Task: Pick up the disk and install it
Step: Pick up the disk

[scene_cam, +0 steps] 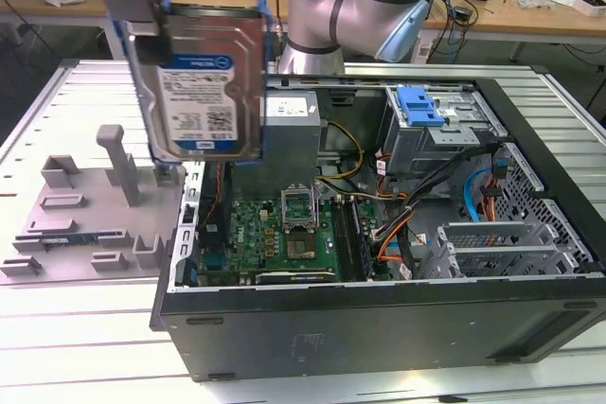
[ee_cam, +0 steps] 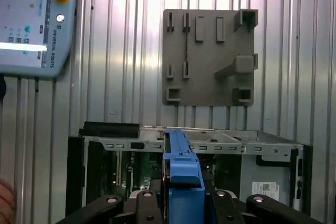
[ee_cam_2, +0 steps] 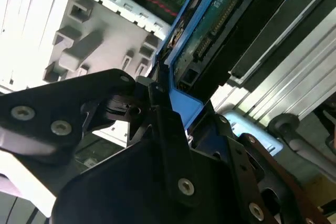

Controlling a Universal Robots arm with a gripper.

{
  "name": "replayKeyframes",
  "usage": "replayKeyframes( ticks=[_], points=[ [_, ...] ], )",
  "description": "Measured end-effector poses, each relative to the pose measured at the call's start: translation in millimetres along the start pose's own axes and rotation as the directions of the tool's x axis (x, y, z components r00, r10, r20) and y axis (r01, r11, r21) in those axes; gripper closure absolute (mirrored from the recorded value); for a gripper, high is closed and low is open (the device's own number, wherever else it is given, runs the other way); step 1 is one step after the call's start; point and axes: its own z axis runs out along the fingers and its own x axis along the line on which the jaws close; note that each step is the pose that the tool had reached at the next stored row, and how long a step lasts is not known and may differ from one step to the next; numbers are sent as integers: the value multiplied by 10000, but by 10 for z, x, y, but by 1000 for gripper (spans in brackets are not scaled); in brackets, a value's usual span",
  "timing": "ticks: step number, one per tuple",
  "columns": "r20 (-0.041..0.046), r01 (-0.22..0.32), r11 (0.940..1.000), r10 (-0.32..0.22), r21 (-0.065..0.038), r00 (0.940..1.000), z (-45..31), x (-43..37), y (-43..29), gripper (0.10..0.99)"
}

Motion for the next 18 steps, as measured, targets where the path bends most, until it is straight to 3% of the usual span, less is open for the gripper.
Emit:
replayKeyframes(
  ticks=[6, 7, 9, 10, 14, 18],
  points=[
    [1, 8, 10000, -8, -3, 10000, -8, 78, -316, 718],
    [1, 11, 10000, -11, -3, 10000, -10, 96, -405, 718],
    [2, 16, 10000, -16, -3, 10000, -12, 113, -493, 718],
    [2, 20, 10000, -20, -3, 10000, -15, 128, -574, 718],
    [4, 30, 10000, -30, -3, 10000, -21, 166, -773, 718],
    [9, 47, 10000, -47, -3, 10000, -28, 222, -1084, 718]
  ],
)
